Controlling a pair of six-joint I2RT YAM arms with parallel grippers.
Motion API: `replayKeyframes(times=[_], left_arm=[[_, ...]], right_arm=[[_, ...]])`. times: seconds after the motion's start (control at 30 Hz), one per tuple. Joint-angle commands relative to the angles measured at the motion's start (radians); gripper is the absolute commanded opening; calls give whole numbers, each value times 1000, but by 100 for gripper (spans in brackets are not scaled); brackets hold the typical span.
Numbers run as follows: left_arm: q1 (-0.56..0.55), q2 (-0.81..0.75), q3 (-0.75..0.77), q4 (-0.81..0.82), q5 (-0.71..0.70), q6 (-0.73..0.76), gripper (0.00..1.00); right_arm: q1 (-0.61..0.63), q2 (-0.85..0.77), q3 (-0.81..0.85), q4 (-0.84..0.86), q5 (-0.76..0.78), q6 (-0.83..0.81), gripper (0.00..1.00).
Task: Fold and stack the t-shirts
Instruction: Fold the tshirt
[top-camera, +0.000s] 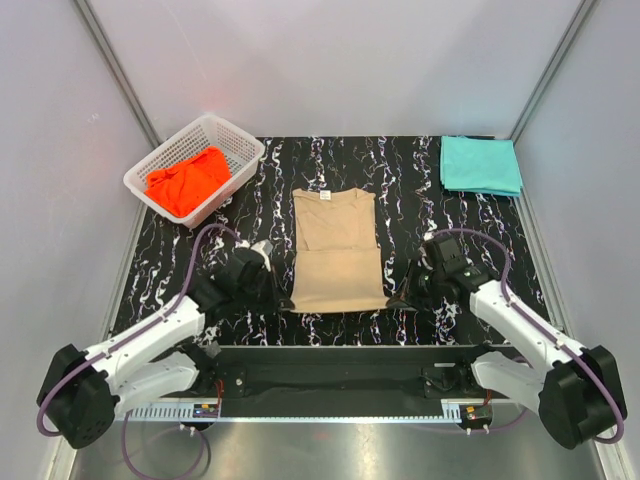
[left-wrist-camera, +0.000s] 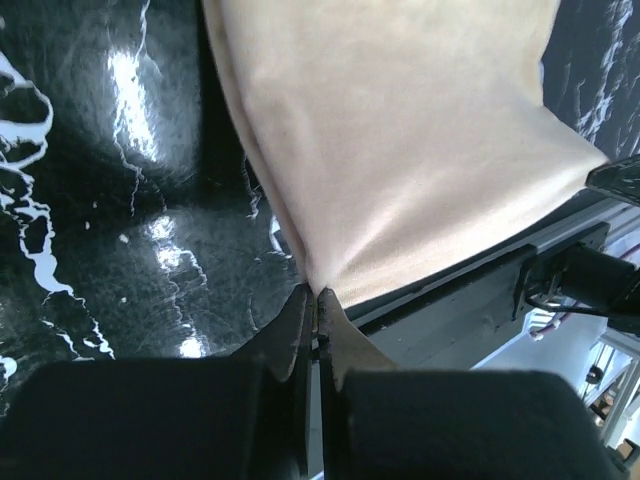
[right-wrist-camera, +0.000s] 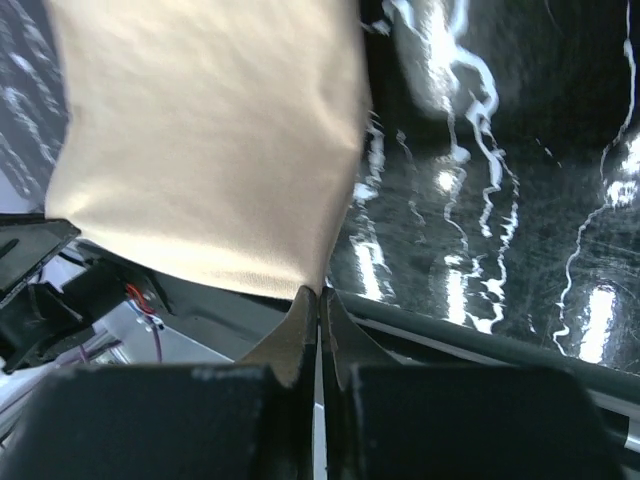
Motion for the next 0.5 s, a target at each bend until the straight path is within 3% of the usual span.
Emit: replayKeyframes(times=[0.0, 0.23, 0.47], left_arm=[[2, 17, 139, -86, -83, 47, 0], [42, 115, 305, -123, -99, 95, 0], [157, 232, 463, -123, -65, 184, 0]], right_arm=[[2, -15, 137, -87, 104, -31, 0], [2, 89, 332, -124, 125, -90, 0], [-7, 230, 534, -155, 177, -169, 0]])
